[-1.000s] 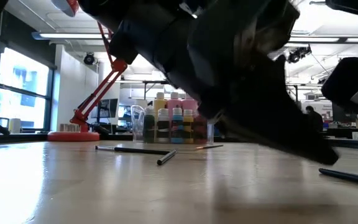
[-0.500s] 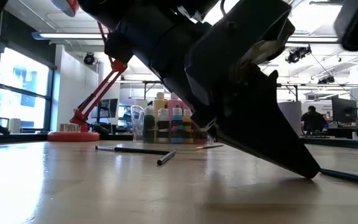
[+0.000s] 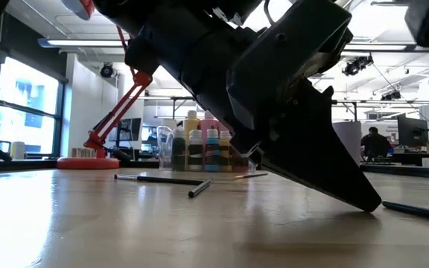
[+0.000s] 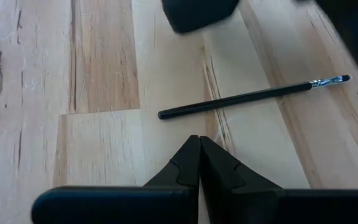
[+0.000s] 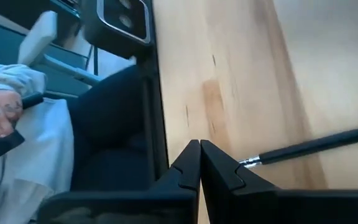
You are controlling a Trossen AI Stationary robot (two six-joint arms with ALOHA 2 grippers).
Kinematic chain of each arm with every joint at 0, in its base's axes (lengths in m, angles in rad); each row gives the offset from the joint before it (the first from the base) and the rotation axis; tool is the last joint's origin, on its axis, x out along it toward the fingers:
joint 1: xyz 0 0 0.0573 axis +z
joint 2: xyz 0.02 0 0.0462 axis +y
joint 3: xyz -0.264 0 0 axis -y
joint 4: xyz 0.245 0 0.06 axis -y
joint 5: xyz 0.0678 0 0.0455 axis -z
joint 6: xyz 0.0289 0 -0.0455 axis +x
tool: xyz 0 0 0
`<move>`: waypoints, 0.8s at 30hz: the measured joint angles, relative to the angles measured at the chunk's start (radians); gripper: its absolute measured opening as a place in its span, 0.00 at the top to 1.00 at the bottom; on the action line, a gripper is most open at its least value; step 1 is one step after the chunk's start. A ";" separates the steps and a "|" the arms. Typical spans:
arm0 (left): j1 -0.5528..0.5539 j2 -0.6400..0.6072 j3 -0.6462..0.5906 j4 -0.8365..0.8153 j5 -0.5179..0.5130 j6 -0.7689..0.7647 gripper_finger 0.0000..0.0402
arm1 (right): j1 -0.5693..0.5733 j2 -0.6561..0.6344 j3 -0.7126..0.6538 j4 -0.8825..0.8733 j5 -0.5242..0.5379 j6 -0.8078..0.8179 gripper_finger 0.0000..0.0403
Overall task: Pick & Place Paint Supplies
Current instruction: Put the black paint brush into the violet cup
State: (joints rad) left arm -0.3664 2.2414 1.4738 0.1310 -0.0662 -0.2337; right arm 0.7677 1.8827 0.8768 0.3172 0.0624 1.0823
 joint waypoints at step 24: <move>0.000 0.000 0.000 -0.001 0.002 0.000 0.99 | 0.008 0.075 0.189 -0.405 0.020 0.040 0.99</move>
State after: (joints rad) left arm -0.3664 2.2414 1.4738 0.1299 -0.0639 -0.2337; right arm 0.7753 1.9574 1.0657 -0.0880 0.0822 1.1219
